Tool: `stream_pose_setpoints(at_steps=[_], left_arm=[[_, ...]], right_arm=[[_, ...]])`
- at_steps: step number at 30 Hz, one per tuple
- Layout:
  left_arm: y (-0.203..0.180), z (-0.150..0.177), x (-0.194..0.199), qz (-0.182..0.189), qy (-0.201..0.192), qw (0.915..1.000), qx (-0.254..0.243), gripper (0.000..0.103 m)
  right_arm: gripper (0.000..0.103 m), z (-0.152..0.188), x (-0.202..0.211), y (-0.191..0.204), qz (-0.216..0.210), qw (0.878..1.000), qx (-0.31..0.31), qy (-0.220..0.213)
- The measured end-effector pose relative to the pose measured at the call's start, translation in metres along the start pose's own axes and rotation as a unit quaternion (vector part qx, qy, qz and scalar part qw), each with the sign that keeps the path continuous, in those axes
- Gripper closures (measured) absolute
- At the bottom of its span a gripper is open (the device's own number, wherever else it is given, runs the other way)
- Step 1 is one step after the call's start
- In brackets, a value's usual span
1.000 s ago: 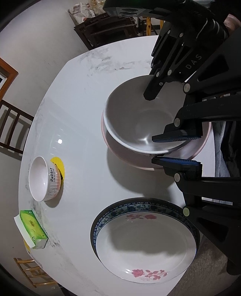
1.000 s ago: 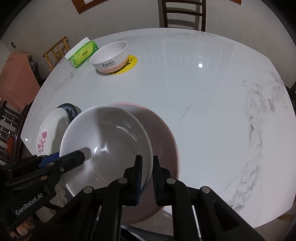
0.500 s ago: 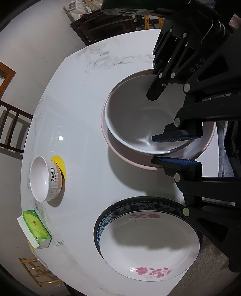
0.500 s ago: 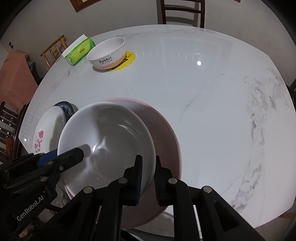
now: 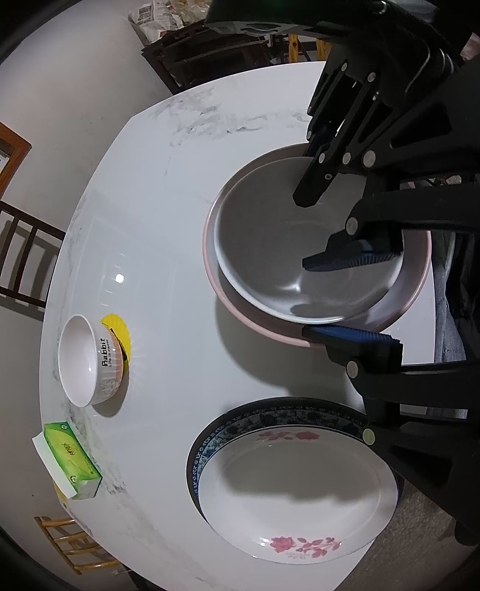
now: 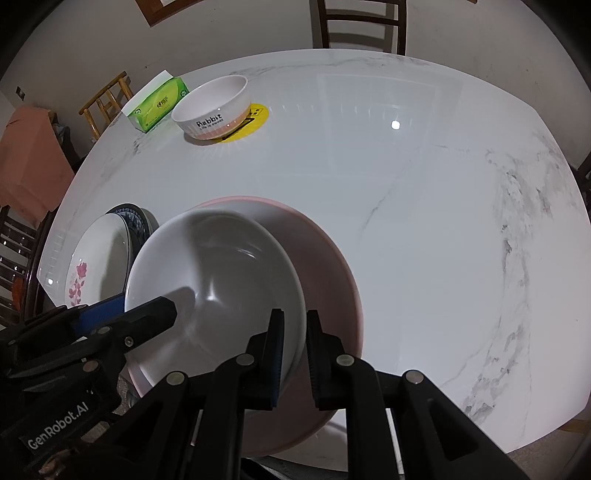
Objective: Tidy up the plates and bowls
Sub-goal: 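Lower the white bowl into the pink bowl and open the left tool, then move the left tool to the white 'Rabbit' bowl on the yellow coaster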
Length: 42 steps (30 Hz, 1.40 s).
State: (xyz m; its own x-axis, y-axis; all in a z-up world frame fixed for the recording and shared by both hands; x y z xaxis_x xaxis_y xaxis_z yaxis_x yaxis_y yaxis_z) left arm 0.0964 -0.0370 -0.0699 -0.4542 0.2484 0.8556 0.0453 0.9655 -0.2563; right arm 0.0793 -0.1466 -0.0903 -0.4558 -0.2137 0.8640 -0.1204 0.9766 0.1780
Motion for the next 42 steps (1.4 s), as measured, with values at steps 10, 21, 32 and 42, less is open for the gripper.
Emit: stream_pose_setpoints(at_steps=[10,21,32,42], left_arm=[[-0.003,0.000,0.002,0.012,-0.012,0.9999,0.003,0.066],[-0.005,-0.002,0.005,0.015,-0.019,0.9997,0.002,0.065],[-0.003,-0.003,0.008,0.020,-0.026,0.9995,0.001,0.061],[-0.003,-0.005,0.014,0.022,-0.032,0.9993,0.001,0.060]], right_arm=[[0.083,-0.002,0.003,0.002,0.004,1.000,0.000,-0.007],[0.083,-0.004,0.004,0.003,0.003,1.000,0.001,-0.010],[0.083,-0.005,0.009,0.003,0.004,1.000,0.002,-0.017],[0.083,-0.009,0.016,0.002,0.004,1.000,0.004,-0.025]])
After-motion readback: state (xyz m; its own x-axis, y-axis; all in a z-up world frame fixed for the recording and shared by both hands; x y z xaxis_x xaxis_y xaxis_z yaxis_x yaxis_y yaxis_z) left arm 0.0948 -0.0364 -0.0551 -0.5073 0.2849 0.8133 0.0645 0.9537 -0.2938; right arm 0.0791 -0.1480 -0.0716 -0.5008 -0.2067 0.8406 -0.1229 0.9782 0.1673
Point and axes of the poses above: each gripper's, at about its wrist camera, not at the fingertips, and x roughly against the way its jaws point, y to its left, z to its underside, the point moved 3 cm from there along -x, roughly the way its jaws point, and after that the axes turned 9 degrees about -y, right-handed, at the moved point
